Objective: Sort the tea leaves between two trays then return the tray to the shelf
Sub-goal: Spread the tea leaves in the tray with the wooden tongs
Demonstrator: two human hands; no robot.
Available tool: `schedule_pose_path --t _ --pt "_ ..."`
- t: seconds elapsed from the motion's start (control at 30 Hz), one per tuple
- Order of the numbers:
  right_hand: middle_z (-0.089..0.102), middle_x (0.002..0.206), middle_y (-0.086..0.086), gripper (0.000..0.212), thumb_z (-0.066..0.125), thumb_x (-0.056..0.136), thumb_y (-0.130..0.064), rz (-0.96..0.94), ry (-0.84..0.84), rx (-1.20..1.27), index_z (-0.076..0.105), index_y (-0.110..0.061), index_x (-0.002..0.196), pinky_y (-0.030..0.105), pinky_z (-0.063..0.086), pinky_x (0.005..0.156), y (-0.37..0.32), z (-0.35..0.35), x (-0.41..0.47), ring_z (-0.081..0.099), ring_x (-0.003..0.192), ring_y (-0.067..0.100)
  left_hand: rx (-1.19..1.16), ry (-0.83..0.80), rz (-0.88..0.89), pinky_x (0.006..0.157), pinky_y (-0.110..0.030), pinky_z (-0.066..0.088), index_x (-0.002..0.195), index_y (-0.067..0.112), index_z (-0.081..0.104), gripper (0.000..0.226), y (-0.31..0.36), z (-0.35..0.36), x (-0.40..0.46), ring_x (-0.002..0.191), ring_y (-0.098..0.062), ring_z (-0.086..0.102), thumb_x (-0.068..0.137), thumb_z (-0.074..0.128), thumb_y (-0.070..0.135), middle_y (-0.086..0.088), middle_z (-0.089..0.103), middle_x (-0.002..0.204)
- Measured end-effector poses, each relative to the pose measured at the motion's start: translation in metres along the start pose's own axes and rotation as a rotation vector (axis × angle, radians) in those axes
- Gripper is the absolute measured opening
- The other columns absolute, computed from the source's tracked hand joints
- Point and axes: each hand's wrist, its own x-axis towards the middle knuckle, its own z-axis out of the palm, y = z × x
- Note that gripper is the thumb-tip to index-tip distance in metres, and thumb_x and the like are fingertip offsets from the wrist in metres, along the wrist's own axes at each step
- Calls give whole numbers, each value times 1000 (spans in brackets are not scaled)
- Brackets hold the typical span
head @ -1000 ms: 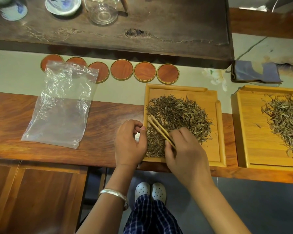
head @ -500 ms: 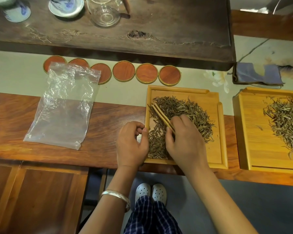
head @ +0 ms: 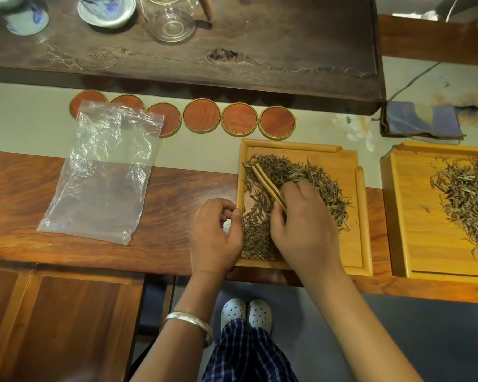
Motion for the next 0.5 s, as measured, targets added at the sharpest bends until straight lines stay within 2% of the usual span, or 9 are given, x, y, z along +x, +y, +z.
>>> schedule_pose_path --t 0.13,0.37,0.5 --pt "54 93 8 11 54 89 -11 31 -22 -14 58 -5 97 24 30 61 -3 5 3 52 81 21 6 3 2 69 -4 32 81 16 58 11 -1 0 -1 70 -1 40 83 53 25 11 48 72" --pt "48 86 -1 6 57 90 -14 95 84 109 56 -9 93 13 25 52 14 -13 -24 44 69 13 10 -6 -17 69 -4 32 81 15 59 3 0 0 0 69 0 42 82 59 18 15 47 71" --pt "51 89 5 10 59 89 -13 232 175 82 58 -5 95 23 29 59 43 -22 -63 48 76 18 8 -14 -34 69 -3 31 82 17 59 2 1 0 -1 73 6 46 82 58 19 18 46 72"
